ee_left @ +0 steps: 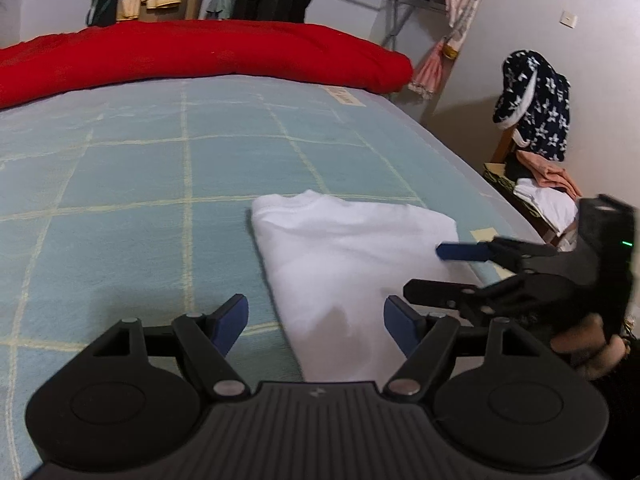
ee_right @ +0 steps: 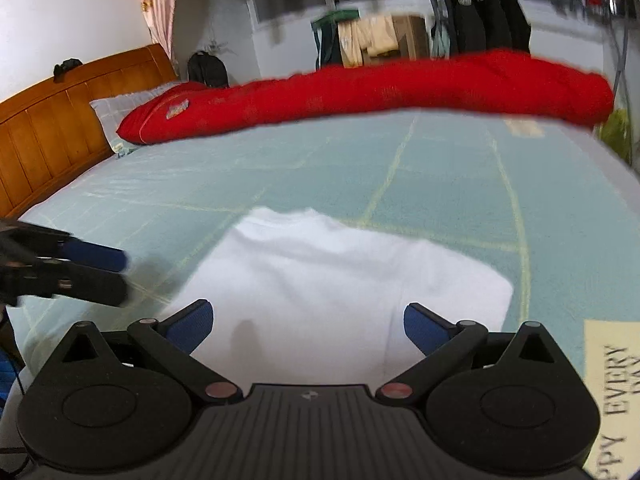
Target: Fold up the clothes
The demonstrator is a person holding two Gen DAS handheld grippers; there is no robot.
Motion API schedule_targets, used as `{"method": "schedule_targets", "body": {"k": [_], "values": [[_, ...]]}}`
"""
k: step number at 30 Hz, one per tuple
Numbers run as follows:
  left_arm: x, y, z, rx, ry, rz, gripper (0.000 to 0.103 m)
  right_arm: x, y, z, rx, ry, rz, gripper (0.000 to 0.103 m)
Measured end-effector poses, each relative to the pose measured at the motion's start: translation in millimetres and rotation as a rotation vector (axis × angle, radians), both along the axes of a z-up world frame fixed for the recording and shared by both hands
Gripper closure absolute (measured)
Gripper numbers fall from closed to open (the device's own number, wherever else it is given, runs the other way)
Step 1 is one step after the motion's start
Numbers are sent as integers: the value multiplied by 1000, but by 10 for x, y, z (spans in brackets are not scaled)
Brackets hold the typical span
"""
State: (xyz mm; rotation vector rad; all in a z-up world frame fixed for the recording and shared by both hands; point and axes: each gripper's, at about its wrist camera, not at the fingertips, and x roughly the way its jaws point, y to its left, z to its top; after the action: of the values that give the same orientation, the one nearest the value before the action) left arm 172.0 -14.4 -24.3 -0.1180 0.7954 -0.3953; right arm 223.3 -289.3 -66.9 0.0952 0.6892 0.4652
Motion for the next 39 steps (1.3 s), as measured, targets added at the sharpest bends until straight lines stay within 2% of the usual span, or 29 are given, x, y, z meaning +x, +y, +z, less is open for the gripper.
{"method": "schedule_targets", "body": {"k": [2, 8, 12, 14, 17, 21, 24, 27, 30, 34, 39], "values": [[2, 48, -7, 0, 1, 16, 28, 50, -43, -22, 14, 19, -6, 0], [12, 165, -58, -14, 8, 45, 28, 165, 85, 180, 19, -33, 41, 0], [19, 239, -103, -31, 17, 61, 28, 502, 183, -50, -69, 55, -2, 0], [23, 277, -125, -39, 22, 69, 28, 516, 175, -20, -63, 50, -11, 0], [21, 329, -143, -57, 24, 81, 28, 369, 178, 149, -55, 25, -38, 0], [-29, 341, -141, -87, 21, 72, 28, -38, 240, 299, -13, -16, -8, 0], [-82, 330, -145, -115, 21, 56, 27, -240, 332, 198, -8, 9, 15, 0], [-161, 308, -180, -156, 48, 41, 27, -328, 387, 30, -28, 24, -19, 0], [-266, 311, -172, -173, 45, 26, 27, -437, 454, 112, -48, 8, -47, 0], [-407, 366, -125, -201, 16, 27, 27, -628, 447, 237, -12, -3, -37, 0], [-622, 386, -96, -239, -10, -10, 26, -784, 410, 84, -50, 70, -132, 0]]}}
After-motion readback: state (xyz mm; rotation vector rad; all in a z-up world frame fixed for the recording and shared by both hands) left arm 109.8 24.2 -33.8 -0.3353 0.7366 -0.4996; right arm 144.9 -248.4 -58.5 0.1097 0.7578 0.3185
